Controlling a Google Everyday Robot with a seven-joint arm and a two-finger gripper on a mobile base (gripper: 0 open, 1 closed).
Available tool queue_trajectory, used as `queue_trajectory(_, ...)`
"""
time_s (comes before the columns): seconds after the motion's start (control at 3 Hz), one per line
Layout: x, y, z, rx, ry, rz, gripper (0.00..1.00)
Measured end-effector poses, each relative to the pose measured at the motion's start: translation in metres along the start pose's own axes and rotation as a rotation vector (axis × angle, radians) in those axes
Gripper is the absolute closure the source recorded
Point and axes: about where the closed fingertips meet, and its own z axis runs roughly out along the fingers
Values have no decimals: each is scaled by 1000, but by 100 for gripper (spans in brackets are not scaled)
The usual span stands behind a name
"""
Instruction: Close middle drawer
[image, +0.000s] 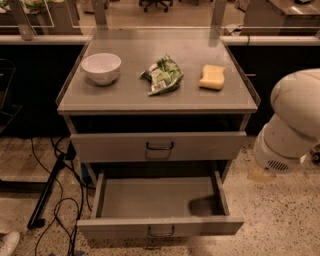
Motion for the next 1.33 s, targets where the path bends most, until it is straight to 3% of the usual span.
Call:
queue_trajectory(0.33,0,23,21,-34,10,6,100)
queue_trajectory(0.67,-13,63,82,-90,70,-6,100)
queue_trajectory(1.0,-19,88,127,-146,114,11,100)
queue_trajectory(1.33,-19,88,127,-146,114,11,100)
